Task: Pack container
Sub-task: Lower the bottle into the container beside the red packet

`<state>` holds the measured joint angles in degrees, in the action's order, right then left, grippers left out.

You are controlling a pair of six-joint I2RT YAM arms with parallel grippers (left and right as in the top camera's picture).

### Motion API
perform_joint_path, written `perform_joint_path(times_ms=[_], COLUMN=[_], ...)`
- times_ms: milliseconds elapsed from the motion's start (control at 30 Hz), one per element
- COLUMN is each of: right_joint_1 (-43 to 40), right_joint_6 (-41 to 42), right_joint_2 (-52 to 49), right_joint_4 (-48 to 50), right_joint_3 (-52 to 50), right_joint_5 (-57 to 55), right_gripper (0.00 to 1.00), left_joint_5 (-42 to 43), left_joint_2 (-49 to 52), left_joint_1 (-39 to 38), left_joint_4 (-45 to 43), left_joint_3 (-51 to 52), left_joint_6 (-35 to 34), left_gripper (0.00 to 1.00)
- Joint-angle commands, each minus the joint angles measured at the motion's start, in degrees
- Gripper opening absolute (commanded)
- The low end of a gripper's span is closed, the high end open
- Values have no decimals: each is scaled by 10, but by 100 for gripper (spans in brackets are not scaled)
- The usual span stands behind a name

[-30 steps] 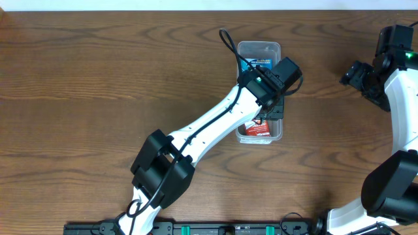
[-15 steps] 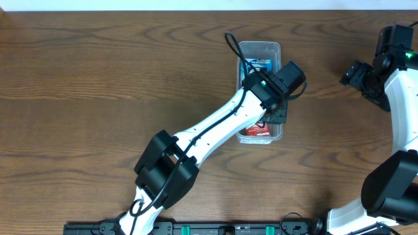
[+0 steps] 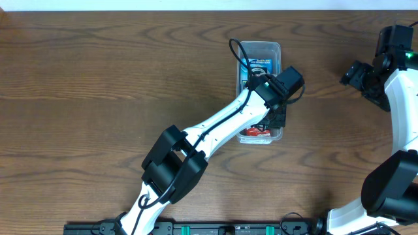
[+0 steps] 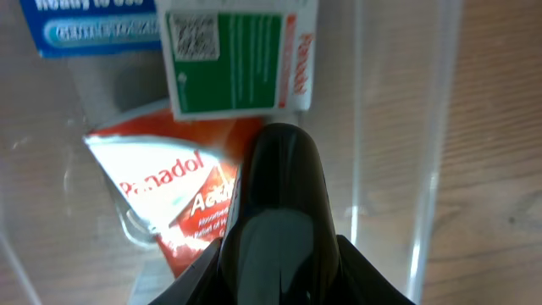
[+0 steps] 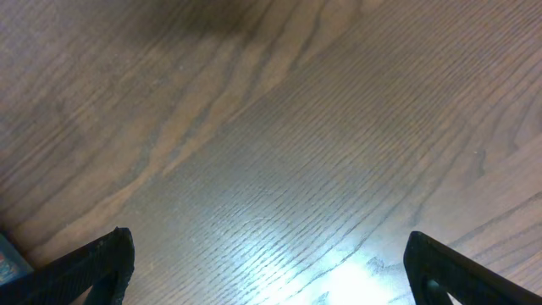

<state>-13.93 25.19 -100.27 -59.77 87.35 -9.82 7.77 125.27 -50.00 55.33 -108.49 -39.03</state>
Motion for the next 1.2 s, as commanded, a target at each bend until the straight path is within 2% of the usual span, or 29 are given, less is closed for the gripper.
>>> perform_joint_path(times_ms=[0, 167, 367, 700, 1167], right_joint_1=[-3, -3, -3, -3, -3], right_joint_6=[0, 0, 0, 0, 0], right_joint_2=[-2, -2, -2, -2, -2], right_joint_4=[0, 0, 0, 0, 0], right_joint_3=[0, 0, 0, 0, 0], right_joint_5=[-2, -2, -2, -2, -2], right_gripper=[99, 99, 99, 99, 99], left_joint_5=[-6, -49, -50, 22, 32], left_joint_2=[7, 7, 7, 3, -30], left_joint_1=[-1, -1, -1, -1, -1], left_joint_4=[20, 50, 49, 30, 33], left_joint_3=[-2, 4, 4, -15, -19], left_joint_6=[0, 0, 4, 10, 25], left_gripper=[34, 34, 34, 34, 34])
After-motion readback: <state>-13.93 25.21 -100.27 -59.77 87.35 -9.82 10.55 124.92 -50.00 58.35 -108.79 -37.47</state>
